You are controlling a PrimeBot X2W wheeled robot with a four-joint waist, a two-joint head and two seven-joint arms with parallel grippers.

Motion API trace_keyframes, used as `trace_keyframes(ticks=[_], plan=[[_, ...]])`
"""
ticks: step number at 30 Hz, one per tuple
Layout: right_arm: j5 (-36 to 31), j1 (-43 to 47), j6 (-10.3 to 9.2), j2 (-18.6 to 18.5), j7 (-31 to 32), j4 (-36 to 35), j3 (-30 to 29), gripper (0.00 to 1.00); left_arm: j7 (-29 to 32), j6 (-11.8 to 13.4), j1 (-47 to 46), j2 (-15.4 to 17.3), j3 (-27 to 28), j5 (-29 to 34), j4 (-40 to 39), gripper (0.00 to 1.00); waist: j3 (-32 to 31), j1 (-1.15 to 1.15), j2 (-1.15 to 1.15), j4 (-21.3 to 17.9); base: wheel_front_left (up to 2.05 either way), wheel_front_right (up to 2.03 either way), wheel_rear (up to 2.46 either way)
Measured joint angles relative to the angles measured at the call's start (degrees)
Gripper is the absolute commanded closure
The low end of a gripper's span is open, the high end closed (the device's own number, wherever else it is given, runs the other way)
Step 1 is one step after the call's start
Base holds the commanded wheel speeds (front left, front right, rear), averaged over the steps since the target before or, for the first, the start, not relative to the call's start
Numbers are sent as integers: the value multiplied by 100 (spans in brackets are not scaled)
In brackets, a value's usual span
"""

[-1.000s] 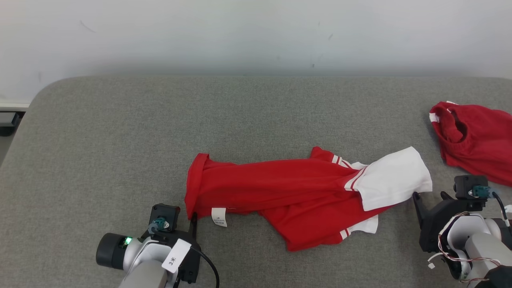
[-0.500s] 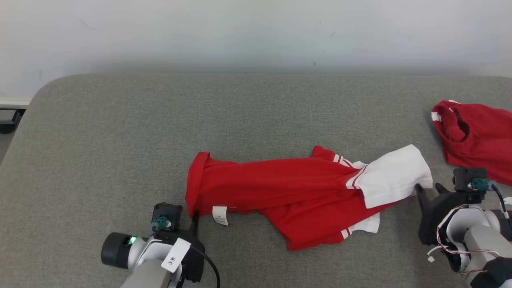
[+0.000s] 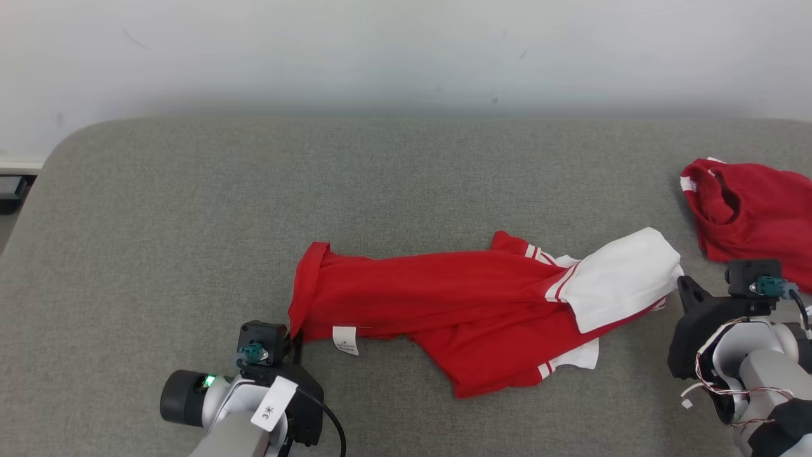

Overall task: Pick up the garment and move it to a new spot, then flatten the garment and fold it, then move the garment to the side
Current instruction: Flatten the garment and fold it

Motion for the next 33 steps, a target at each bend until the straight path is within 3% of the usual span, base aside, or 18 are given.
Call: trace_keyframes(ticks=[10,12,14,18,20,26,33], plan=[[73,0,174,-143,-277,207,-140,100,-127,-23,-18,223,144,-140,-19,100,-262,0,0,-42,0,0,0],[113,0,236,-166,-293,240,-167,100,-144,-136,-13,235,180,-223,-48,100,-333,0,0,-41,0,0,0],[135,0,307,-224,-293,261,-179,100,-145,-475,4,313,152,-247,-121,100,-407,0,0,-39,0,0,0],[476,3,520,-275,-93,314,-283,100,-145,-847,76,511,226,-456,-223,100,-558,-1,0,-41,0,0,0],[536,4,589,-294,63,313,-269,100,-142,-1001,149,621,287,-591,-335,100,-630,-1,0,-48,0,0,0],[731,-27,662,-326,871,237,-10,100,135,-1091,106,839,354,-745,-619,100,-737,-2,-1,-101,0,0,0],[1105,-1062,662,-179,2525,-203,628,100,1262,-1162,-822,967,458,-1452,-1006,100,-471,-1,0,-176,0,0,0]])
